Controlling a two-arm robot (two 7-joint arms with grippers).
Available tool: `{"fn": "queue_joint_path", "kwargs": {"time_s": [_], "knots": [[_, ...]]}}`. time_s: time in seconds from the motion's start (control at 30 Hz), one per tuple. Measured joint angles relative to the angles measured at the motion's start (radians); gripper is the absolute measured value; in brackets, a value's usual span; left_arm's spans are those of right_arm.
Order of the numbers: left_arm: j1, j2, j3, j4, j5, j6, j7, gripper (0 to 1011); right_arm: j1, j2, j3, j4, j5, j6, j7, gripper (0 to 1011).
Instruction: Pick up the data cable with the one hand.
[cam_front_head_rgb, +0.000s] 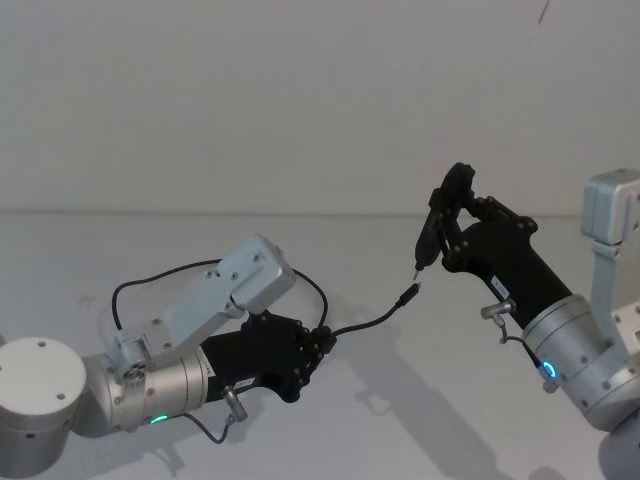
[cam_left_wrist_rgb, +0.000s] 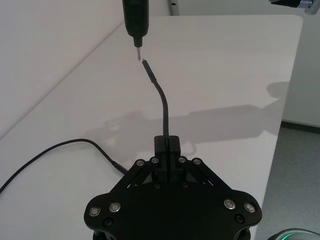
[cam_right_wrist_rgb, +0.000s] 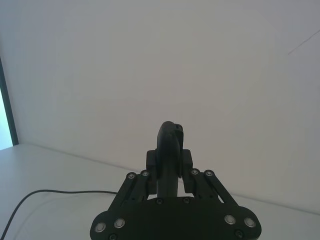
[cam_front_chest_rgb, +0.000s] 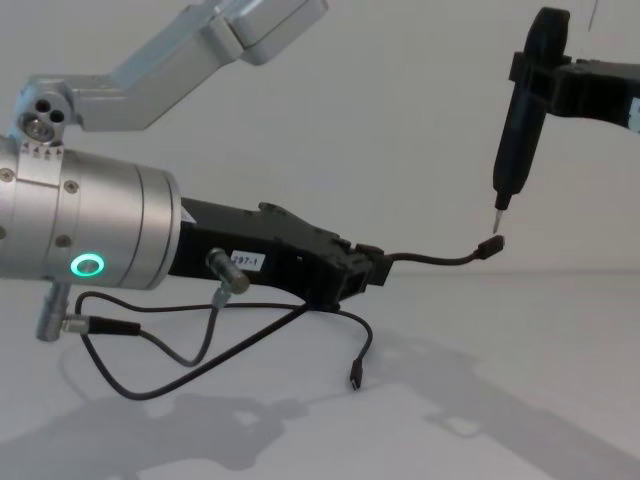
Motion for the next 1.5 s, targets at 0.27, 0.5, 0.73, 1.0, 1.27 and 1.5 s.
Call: {"fn": "queue_joint_path", "kwargs": {"time_s": [0.27,0.5,0.73,1.0,1.27,1.5], "knots": [[0.000,0.000,0.000,0.000,0.000,0.000,0.000,35,0.002,0.000,0.002,0.003,0.000,-0.001,0.000,279],[0.000,0.000,0.000,0.000,0.000,0.000,0.000,35,-0.001,0.005,0.004,0.004,0.001,0.001,0.002,279],[0.000,0.000,0.000,0.000,0.000,0.000,0.000,35,-0.005,0.010,0.006,0.002,0.006,0.008,0.004,279],[0.000,0.000,0.000,0.000,0.000,0.000,0.000,35,-0.008,0.016,0.006,-0.002,0.013,0.014,0.006,279],[0.000,0.000,0.000,0.000,0.000,0.000,0.000,35,-0.010,0.018,0.005,-0.004,0.015,0.017,0.007,279],[0.000,0.000,0.000,0.000,0.000,0.000,0.000,35,-0.010,0.019,0.005,-0.005,0.017,0.018,0.007,279]]}}
